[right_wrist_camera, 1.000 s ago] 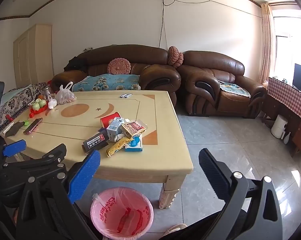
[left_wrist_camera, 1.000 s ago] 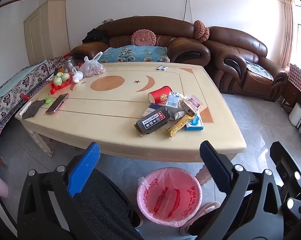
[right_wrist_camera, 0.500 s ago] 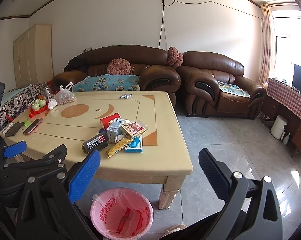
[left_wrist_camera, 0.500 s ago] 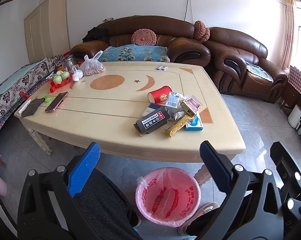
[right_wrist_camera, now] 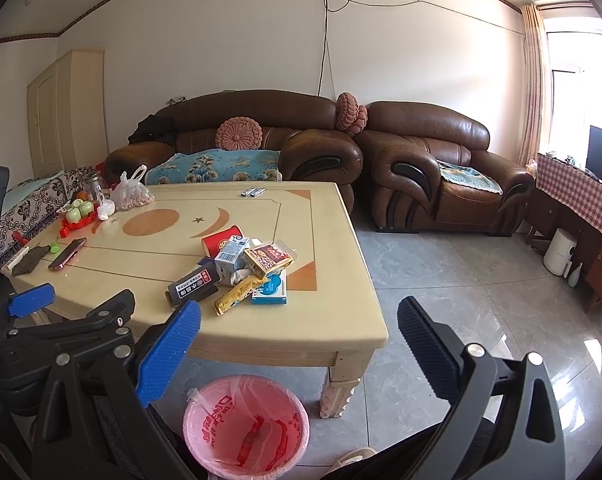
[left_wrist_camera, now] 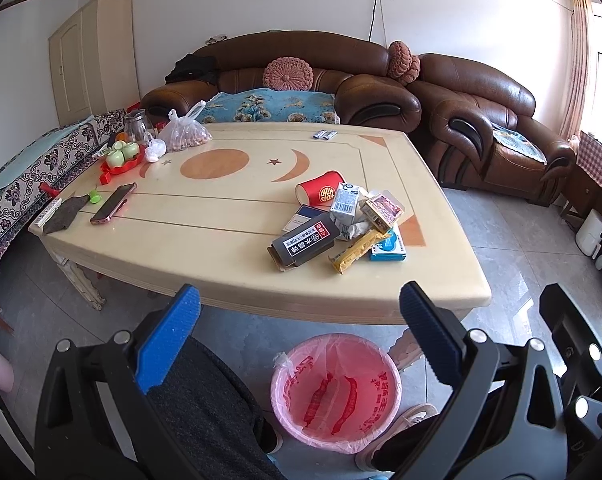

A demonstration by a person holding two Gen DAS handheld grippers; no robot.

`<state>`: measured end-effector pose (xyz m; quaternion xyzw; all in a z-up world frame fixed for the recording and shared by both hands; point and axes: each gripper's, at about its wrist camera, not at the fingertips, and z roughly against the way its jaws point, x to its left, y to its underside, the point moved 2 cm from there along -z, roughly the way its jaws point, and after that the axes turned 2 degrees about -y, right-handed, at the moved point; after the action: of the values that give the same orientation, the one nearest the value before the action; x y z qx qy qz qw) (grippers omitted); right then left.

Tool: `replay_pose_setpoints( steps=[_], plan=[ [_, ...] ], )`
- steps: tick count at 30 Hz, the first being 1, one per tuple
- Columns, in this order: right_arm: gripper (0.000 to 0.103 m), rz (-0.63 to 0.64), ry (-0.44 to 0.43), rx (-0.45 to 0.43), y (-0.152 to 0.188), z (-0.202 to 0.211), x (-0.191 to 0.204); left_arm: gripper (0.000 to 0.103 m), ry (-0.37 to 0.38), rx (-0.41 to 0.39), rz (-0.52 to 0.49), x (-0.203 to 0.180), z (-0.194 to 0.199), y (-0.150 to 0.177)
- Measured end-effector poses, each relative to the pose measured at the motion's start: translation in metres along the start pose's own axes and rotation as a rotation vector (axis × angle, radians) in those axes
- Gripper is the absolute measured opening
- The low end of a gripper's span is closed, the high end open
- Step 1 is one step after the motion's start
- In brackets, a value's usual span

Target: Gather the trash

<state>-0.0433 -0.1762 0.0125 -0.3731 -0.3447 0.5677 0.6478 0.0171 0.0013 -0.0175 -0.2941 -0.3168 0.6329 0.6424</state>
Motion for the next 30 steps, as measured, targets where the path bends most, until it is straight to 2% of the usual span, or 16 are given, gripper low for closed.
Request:
replay_pose_setpoints(
  steps=[30],
  plan=[
    [0.097,-0.001,0.001,0.003,0.0006,-0.0005,0.0005,0.098,0.007,0.011,0.0,-0.0023,-0.0004,0.0042]
  ],
)
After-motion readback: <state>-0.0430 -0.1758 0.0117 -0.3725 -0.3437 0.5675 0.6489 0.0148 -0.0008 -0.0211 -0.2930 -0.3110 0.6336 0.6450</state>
